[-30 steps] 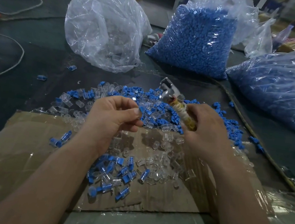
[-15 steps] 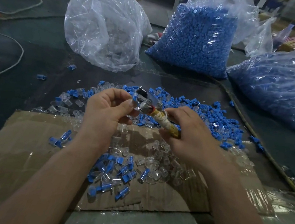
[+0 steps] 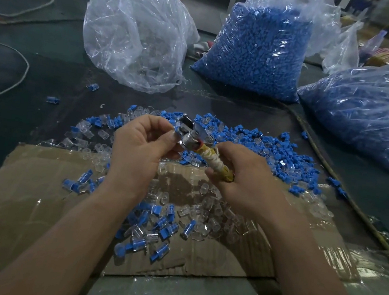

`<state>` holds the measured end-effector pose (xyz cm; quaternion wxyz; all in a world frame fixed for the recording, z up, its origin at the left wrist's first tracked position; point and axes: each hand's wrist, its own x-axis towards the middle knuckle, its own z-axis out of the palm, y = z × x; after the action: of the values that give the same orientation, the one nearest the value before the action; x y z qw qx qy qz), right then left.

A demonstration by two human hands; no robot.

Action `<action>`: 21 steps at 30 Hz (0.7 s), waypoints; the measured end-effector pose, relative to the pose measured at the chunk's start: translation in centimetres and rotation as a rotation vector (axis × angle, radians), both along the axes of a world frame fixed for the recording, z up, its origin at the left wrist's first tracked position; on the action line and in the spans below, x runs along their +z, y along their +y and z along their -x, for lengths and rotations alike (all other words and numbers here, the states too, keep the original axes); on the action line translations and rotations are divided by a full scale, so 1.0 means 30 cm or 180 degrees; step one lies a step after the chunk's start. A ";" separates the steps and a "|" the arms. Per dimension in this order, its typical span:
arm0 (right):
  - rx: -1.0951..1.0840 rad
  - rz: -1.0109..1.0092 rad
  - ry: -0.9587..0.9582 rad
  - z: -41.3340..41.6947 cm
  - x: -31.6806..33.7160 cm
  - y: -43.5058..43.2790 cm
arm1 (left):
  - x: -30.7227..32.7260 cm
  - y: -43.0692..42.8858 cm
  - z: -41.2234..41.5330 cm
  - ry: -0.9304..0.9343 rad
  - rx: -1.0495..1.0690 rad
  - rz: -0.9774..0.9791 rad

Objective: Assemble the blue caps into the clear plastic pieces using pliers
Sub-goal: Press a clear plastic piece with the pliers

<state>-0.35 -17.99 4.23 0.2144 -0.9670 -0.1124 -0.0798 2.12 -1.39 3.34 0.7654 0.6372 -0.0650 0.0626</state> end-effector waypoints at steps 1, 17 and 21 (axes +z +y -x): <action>0.0000 -0.0001 -0.0002 -0.001 0.000 0.001 | 0.000 0.001 0.000 0.0006 0.0011 -0.0010; 0.0026 -0.0083 -0.0055 -0.013 -0.009 -0.032 | 0.025 0.055 -0.016 0.0427 -0.0248 -0.0503; -0.0318 -0.0380 -0.0067 -0.024 -0.001 -0.088 | 0.041 0.095 -0.020 0.0566 -0.0813 -0.0989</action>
<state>0.36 -20.64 4.21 0.2663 -0.9560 -0.0613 -0.1071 2.72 1.46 4.58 0.6624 0.7371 -0.0863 -0.1022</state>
